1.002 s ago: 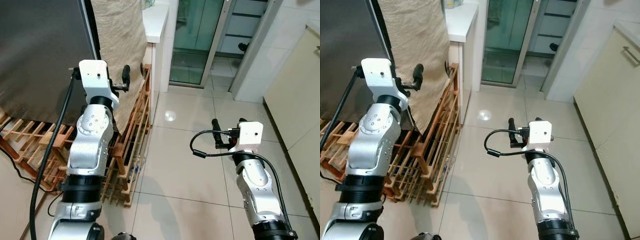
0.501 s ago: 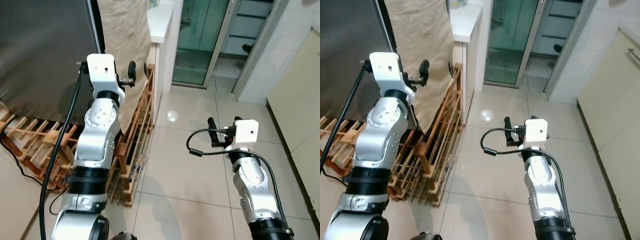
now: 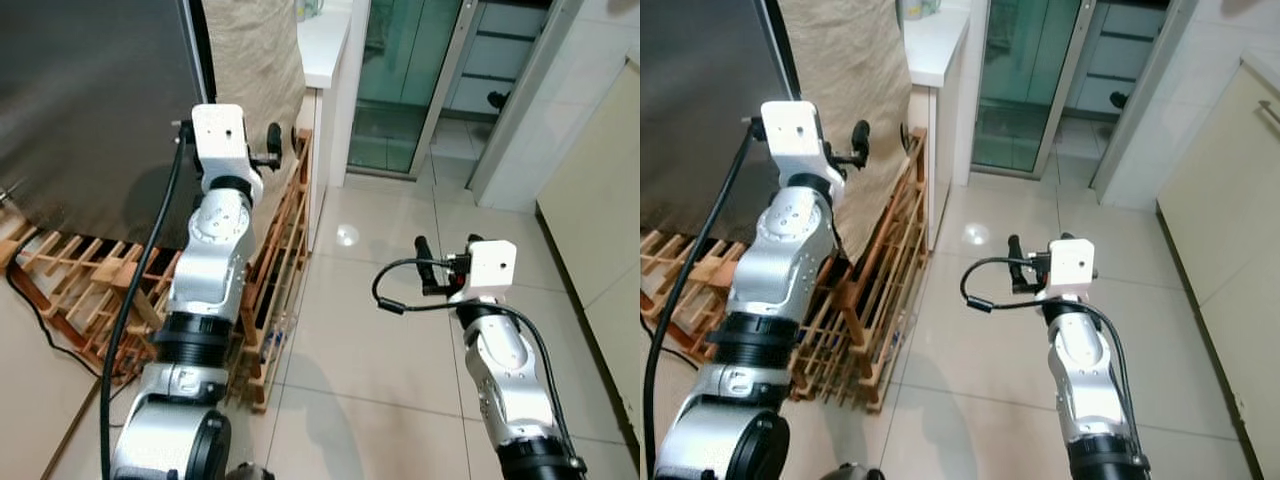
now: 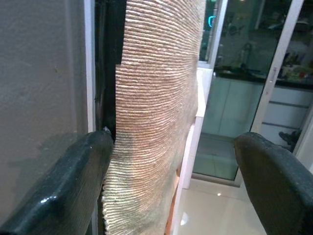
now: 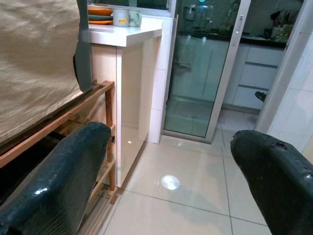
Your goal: Restocking fridge
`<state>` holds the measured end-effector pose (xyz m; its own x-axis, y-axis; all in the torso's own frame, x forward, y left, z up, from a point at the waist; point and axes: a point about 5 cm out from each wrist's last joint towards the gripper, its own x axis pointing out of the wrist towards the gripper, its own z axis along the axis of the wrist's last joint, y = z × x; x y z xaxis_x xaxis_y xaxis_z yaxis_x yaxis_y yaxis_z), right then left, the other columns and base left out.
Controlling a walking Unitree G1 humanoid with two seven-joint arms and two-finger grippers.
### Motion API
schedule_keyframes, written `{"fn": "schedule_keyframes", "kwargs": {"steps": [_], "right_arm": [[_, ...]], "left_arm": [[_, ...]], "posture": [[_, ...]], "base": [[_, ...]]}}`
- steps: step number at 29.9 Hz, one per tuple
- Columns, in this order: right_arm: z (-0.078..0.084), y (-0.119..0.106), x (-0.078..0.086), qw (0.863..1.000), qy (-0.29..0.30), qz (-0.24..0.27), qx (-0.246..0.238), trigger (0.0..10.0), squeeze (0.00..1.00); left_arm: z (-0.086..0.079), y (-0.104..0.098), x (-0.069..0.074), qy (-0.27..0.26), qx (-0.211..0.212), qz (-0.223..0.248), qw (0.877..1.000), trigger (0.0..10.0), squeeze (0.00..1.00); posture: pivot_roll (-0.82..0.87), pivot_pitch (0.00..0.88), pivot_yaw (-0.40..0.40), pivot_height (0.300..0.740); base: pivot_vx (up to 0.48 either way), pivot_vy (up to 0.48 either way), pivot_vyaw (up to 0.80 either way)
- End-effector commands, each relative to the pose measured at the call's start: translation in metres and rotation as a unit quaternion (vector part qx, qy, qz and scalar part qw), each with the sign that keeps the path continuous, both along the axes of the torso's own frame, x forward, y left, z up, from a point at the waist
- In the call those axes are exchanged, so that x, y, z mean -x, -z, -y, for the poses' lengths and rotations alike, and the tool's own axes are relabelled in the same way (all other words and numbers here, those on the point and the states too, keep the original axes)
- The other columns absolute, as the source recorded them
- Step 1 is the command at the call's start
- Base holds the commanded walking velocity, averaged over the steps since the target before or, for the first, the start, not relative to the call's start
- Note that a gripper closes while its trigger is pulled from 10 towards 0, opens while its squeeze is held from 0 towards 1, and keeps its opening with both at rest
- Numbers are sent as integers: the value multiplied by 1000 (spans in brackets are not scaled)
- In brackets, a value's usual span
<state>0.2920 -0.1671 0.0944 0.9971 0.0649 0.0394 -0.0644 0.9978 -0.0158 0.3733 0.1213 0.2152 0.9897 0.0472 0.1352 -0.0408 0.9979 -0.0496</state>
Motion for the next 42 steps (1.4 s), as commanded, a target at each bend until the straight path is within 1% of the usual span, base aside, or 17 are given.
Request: {"fn": "schedule_keyframes", "kwargs": {"steps": [1,5,8,10,16,17,19,20,22,23,27,29,30,32,33,34,42], "right_arm": [[0,0,-1,1000,-1,1,1,10000,910],[0,0,1,1000,1,1,1,10000,910],[2,0,3,1000,4,3,2,10000,910],[3,0,4,1000,8,3,2,10000,910],[1,-3,8,1000,6,10,4,10000,910],[1,-3,8,1000,6,10,4,10000,910],[1,-4,10,1000,6,13,3,10000,910],[1,-4,10,1000,6,13,3,10000,910],[2,-9,12,1000,8,19,-1,10000,910],[2,-9,12,1000,8,19,-1,10000,910],[1,-19,18,999,2,35,2,10000,910],[0,-20,19,999,-3,34,3,10000,914],[0,-18,16,1000,-4,29,4,10000,922],[-2,-18,9,1000,-8,27,5,10000,922],[-2,-18,9,1000,-8,27,5,10000,922],[-3,-20,5,999,-12,31,8,10000,922],[-5,-22,1,1000,-8,29,7,10000,925]], "left_arm": [[2,8,-8,-5,15,-29,999,10000,0],[-3,6,-16,-21,47,-35,998,10000,0],[-8,-6,-17,-26,59,-2,998,10000,0],[-9,-5,-12,-20,34,4,999,10000,0],[-11,11,13,15,-4,14,1000,10000,0],[-11,11,13,15,-4,14,1000,10000,0],[-22,15,34,23,-19,46,998,10000,0],[-22,15,34,23,-19,46,998,10000,0],[-35,21,59,31,-36,64,997,10000,0],[-35,21,59,31,-36,64,997,10000,0],[-53,47,106,38,-50,32,998,10000,0],[-52,55,113,32,-58,10,998,10000,0],[-48,57,105,16,-75,-2,997,10000,0],[-43,55,88,-6,-58,-2,998,10000,0],[-43,55,88,-6,-58,-2,998,10000,0],[-40,53,79,-12,-56,-3,998,10000,0],[-29,56,60,-11,-51,-25,998,10000,0]], "posture": [[-59,0,-25,740],[-75,0,-17,740],[-79,0,-11,740],[-77,0,-9,740],[-62,0,-7,740],[-62,0,-7,740],[-45,0,-3,740],[-45,0,-3,740],[-29,0,-5,740],[-29,0,-5,740],[-6,0,-20,740],[5,0,-29,740],[14,0,-38,740],[9,0,-49,740],[9,0,-49,740],[2,0,-51,740],[-26,0,-65,740]], "base": [[0,0,0],[0,0,0],[0,0,0],[0,0,0],[0,0,0],[0,0,0],[0,0,0],[0,0,0],[0,0,0],[0,0,0],[0,0,0],[0,0,0],[0,-247,781],[0,-343,775],[0,-439,769],[0,-420,756],[230,-402,731]]}}
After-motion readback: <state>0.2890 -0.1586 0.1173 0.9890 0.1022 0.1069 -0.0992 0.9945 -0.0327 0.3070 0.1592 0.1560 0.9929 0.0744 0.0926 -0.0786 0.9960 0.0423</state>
